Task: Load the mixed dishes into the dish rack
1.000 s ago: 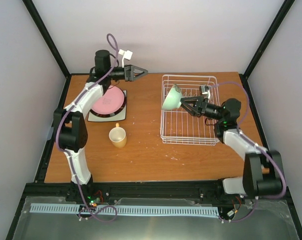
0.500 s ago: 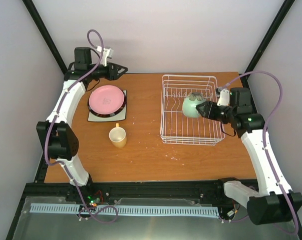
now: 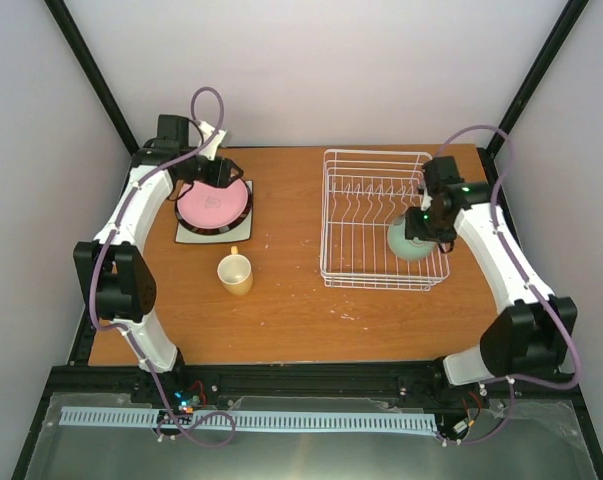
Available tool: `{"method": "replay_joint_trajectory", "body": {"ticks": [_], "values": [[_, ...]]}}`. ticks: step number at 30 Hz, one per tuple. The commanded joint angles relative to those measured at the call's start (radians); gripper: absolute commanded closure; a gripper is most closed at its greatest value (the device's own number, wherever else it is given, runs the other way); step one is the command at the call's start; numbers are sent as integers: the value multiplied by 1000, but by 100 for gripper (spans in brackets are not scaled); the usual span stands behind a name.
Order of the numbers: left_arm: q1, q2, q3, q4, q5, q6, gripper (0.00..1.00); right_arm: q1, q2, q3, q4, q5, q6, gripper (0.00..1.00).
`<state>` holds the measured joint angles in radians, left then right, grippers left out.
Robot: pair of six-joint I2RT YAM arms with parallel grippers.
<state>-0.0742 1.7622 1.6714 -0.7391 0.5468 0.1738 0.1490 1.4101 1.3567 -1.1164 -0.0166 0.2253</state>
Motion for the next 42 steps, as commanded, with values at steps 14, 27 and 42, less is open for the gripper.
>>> {"method": "replay_joint_trajectory", "body": {"ticks": [14, 27, 42], "values": [[2, -234, -177, 15, -120, 112, 48, 132, 288, 43, 55, 144, -1, 97], [1, -582, -417, 102, -99, 195, 22, 132, 380, 26, 140, 157, -21, 71], [1, -584, -469, -64, -186, 204, 19, 133, 280, 29, 129, 227, -34, 24]]}}
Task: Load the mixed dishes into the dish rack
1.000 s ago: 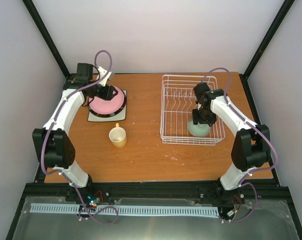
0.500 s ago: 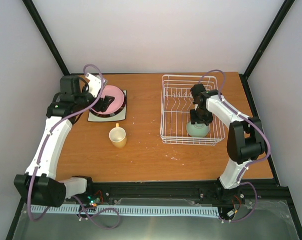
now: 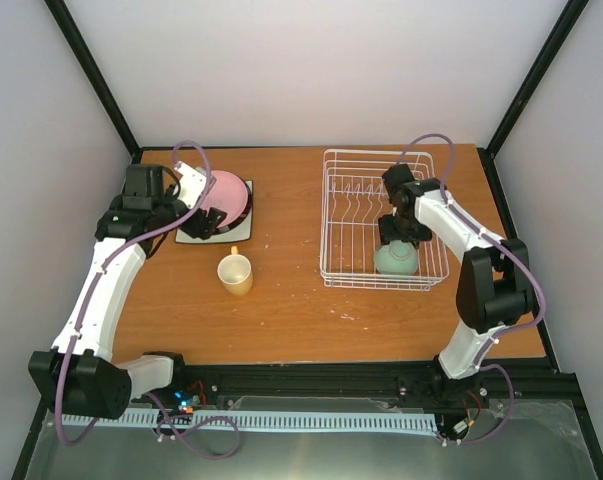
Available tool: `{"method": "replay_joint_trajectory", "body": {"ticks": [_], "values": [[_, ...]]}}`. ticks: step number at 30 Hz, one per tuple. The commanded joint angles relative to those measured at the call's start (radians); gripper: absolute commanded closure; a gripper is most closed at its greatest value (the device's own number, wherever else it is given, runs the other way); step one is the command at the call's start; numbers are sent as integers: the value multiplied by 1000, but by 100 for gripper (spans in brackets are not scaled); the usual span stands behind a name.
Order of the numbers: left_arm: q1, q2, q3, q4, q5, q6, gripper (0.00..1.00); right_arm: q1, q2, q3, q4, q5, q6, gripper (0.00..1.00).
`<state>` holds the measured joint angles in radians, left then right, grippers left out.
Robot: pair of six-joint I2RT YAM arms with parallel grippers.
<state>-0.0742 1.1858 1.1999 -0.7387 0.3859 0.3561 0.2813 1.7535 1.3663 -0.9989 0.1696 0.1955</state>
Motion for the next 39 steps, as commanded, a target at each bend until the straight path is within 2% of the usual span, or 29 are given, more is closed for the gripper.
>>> {"method": "replay_joint_trajectory", "body": {"ticks": [1, 5, 8, 13, 16, 19, 23, 27, 39], "values": [[1, -13, 0, -72, -27, 22, 19, 1, -77, 22, 13, 41, -2, 23], [1, -20, 3, -145, -62, 27, 20, 22, -202, 40, 67, 36, -22, 24], [1, -16, -11, -198, -83, 41, 24, 71, -286, 68, 119, -36, -50, 26], [-6, 9, -77, -235, -159, 55, 27, 236, -238, 175, 74, 7, -65, 28], [-22, 23, -113, -240, -208, 60, 27, 298, -211, 176, 88, 19, -62, 28], [-35, 42, -140, -257, -277, 61, 29, 309, -199, 175, 111, -21, -50, 28], [-64, 71, -117, -290, -216, 32, 29, 311, -187, 179, 123, -31, -55, 28], [-86, 130, -113, -322, -221, 13, 30, 311, -187, 177, 128, -28, -73, 28], [-120, 264, -115, -292, -182, -5, 44, 310, -201, 213, 109, -8, -88, 28]]}}
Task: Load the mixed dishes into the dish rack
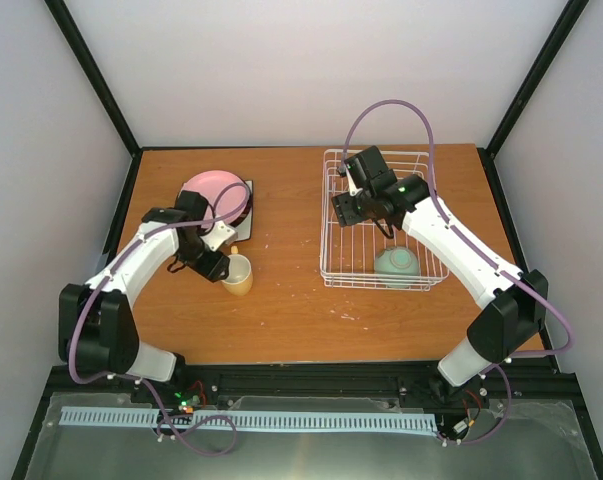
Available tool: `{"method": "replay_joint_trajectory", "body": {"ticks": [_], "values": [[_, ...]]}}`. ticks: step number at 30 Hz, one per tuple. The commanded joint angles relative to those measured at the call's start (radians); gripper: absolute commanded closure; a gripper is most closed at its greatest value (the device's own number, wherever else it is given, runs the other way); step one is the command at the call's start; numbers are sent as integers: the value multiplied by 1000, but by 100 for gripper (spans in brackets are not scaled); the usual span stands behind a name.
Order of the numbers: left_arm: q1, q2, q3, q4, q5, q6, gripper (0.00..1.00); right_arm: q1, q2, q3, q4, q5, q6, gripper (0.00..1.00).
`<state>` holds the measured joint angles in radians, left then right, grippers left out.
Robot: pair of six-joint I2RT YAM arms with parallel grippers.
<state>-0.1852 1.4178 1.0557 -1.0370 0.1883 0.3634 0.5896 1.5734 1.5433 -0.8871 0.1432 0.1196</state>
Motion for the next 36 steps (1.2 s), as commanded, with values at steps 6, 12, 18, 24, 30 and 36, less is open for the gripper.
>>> {"method": "replay_joint_trajectory", "body": {"ticks": [6, 12, 18, 24, 30, 36], "values": [[-12, 110, 62, 19, 60, -10, 77, 3, -14, 33, -8, 33, -21, 28], [-22, 168, 108, 11, 75, -24, 100, 3, -12, 30, -10, 50, -29, 28], [-41, 114, 168, 45, -35, -68, 99, 1, -13, 18, 1, 42, -18, 29], [-107, -15, 296, 99, -304, -137, 99, -9, -12, 22, 51, -87, 20, 31], [-353, -227, 208, 349, -693, -2, 99, -100, 25, 34, 126, -500, 142, 33], [-637, -430, -194, 1020, -1137, 550, 99, -223, 76, 8, 260, -956, 286, 33]]}}
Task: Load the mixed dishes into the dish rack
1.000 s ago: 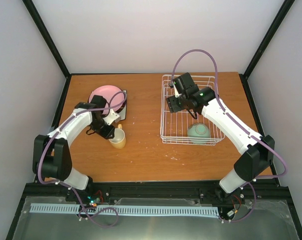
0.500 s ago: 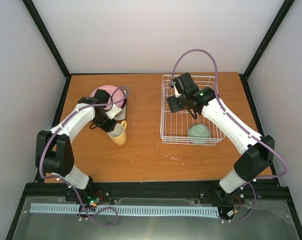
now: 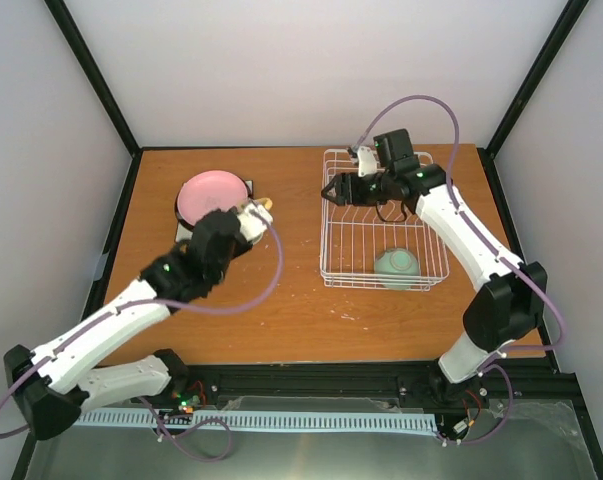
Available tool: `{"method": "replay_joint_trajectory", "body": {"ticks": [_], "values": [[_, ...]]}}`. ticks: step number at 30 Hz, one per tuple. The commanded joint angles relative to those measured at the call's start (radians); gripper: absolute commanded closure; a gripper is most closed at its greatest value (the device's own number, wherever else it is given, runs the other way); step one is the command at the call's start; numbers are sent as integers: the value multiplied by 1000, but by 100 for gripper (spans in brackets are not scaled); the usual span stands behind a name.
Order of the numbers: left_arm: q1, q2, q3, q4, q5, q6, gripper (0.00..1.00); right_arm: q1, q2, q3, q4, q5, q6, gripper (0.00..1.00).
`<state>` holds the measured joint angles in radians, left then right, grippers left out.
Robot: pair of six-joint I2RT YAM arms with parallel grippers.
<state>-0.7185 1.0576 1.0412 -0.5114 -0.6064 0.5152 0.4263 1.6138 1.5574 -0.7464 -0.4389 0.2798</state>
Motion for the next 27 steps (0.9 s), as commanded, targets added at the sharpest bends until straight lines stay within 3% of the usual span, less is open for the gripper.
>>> {"method": "replay_joint_trajectory", "body": {"ticks": [1, 5, 11, 15, 27], "values": [[-117, -78, -208, 565, -369, 458, 99, -70, 44, -6, 145, -441, 152, 33], [-136, -112, -313, 822, -417, 695, 99, -76, 75, -2, 228, -637, 249, 32], [-155, -123, -436, 1285, -361, 1117, 100, -55, 139, 59, 155, -655, 232, 31], [-195, -86, -479, 1579, -277, 1350, 99, -43, 179, 53, 236, -670, 292, 31], [-314, 59, -516, 1852, -192, 1499, 99, -17, 221, 137, 554, -796, 553, 30]]}}
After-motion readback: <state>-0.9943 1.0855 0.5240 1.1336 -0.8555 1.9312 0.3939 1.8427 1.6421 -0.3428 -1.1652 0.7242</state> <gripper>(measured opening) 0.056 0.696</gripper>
